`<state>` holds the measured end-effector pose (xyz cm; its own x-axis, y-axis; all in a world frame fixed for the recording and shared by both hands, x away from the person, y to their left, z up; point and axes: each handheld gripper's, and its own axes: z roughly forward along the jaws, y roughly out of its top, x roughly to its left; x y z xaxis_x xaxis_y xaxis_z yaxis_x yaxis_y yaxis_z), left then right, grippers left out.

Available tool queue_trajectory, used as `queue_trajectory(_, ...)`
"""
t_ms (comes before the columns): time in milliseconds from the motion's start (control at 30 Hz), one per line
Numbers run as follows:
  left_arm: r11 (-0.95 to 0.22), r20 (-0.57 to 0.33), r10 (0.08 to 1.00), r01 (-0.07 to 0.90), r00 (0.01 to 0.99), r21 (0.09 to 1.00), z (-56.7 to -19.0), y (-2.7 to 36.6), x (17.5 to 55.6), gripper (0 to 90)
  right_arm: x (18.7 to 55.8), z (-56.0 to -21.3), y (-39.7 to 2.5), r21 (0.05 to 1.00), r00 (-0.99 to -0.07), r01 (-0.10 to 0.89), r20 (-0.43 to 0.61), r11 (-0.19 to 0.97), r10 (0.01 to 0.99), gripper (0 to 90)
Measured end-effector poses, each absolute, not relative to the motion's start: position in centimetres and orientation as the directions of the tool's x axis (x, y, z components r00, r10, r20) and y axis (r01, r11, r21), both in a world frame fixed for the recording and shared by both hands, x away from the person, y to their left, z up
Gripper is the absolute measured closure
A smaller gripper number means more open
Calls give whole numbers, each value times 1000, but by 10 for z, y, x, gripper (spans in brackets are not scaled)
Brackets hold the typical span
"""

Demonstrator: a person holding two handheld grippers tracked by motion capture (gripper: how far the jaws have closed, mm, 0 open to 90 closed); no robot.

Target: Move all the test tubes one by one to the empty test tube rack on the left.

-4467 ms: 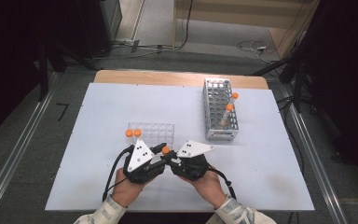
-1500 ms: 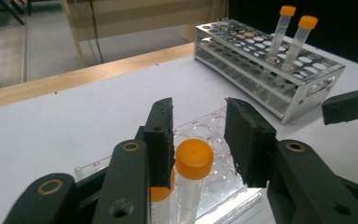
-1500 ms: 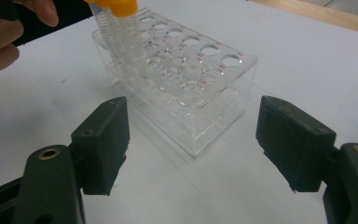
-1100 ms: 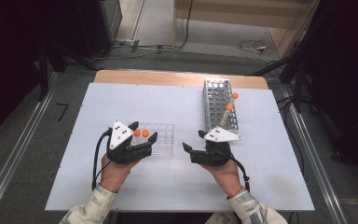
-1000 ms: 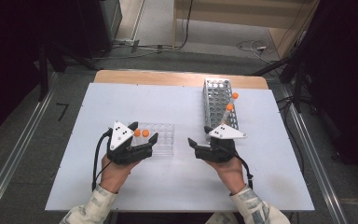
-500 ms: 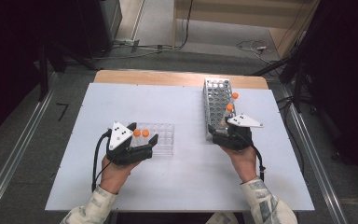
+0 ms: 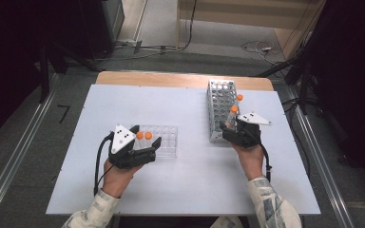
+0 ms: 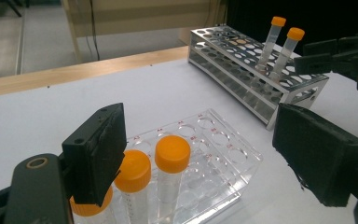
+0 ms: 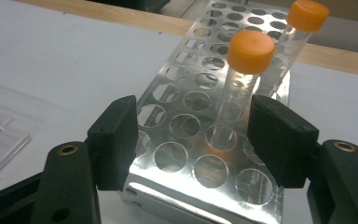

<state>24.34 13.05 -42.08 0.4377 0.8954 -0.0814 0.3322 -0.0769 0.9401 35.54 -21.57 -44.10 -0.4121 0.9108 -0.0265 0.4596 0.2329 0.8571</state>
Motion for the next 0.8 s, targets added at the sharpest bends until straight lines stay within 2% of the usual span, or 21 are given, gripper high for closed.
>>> queue_trajectory(300,-72,-85,896,332,435,941,-421,132,243,187,374,-448,-221,855,-354,472,-37,213,934,453)
queue_trajectory(800,-75,-82,896,331,437,941,-422,132,243,191,389,-450,-224,845,-372,482,-41,230,927,623)
